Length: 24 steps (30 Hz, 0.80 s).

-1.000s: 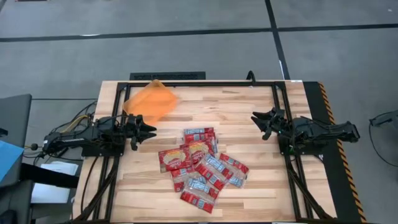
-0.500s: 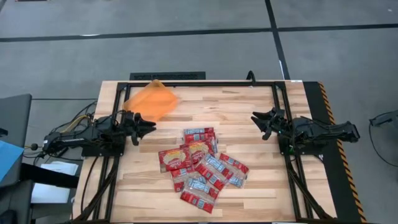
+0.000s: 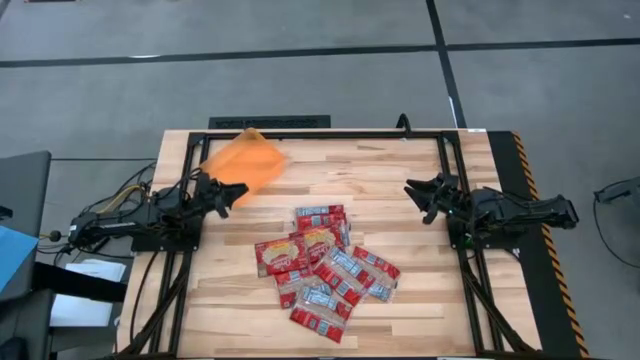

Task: Sort popcorn bags into baskets
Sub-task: Put the red popcorn pack into the orange bin

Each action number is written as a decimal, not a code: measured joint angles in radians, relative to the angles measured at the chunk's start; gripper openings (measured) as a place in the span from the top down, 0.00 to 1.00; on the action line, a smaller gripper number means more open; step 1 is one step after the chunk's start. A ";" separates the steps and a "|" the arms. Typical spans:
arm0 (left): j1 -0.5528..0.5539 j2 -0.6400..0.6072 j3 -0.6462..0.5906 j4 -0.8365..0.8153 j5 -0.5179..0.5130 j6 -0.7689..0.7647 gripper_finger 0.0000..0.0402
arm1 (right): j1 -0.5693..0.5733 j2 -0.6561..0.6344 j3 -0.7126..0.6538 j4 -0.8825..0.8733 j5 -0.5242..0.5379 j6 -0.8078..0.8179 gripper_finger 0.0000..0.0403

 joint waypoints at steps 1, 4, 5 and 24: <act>0.000 0.000 0.000 0.000 -0.006 -0.027 0.58 | 0.000 0.000 0.002 0.001 0.000 0.053 0.53; 0.001 0.000 0.000 0.028 -0.013 -0.154 0.58 | 0.000 0.000 0.008 0.017 0.000 0.159 0.53; 0.001 0.000 0.001 0.048 0.000 -0.167 0.58 | -0.003 0.000 0.010 0.037 0.003 0.163 0.53; -0.054 0.825 0.697 -0.455 0.544 0.277 0.49 | -0.011 0.000 0.015 -0.011 0.025 0.189 0.52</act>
